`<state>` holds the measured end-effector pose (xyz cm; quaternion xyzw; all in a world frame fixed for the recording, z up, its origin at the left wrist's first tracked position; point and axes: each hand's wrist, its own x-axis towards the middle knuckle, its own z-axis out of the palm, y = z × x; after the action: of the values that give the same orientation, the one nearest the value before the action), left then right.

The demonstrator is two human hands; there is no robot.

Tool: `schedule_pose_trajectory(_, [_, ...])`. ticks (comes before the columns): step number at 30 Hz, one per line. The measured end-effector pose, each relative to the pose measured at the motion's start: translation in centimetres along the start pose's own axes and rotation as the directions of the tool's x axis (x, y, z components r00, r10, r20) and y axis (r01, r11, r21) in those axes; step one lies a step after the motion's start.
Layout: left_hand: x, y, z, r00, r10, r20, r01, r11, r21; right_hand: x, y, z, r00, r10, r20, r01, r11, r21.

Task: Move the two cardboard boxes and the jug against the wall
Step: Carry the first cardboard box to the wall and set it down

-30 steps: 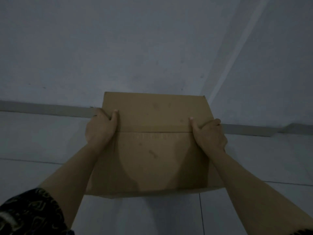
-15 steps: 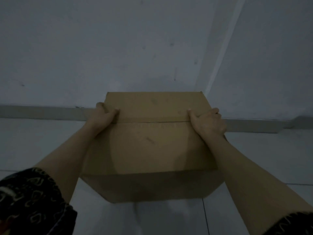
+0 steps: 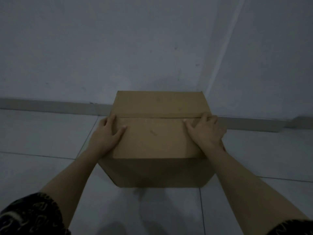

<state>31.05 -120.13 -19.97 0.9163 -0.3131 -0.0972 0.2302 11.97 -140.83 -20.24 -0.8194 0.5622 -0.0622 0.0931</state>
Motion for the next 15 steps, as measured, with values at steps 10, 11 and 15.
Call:
schedule_pose_trajectory(10, [5.4, 1.8, 1.3, 0.998, 0.059, -0.017, -0.058, 0.998, 0.036, 4.1, -0.3, 1.0, 0.994, 0.042, -0.103, -0.038, 0.999, 0.039])
schedule_pose_trajectory(11, [6.1, 1.9, 1.4, 0.998, 0.066, -0.015, -0.065, 0.998, 0.027, 4.7, -0.4, 1.1, 0.993, 0.047, -0.108, -0.043, 0.998, 0.038])
schedule_pose_trajectory(15, [8.2, 2.7, 1.8, 0.996, 0.086, -0.019, -0.086, 0.996, -0.004, 6.7, -0.7, 1.4, 0.989, 0.058, -0.136, -0.053, 0.998, 0.043])
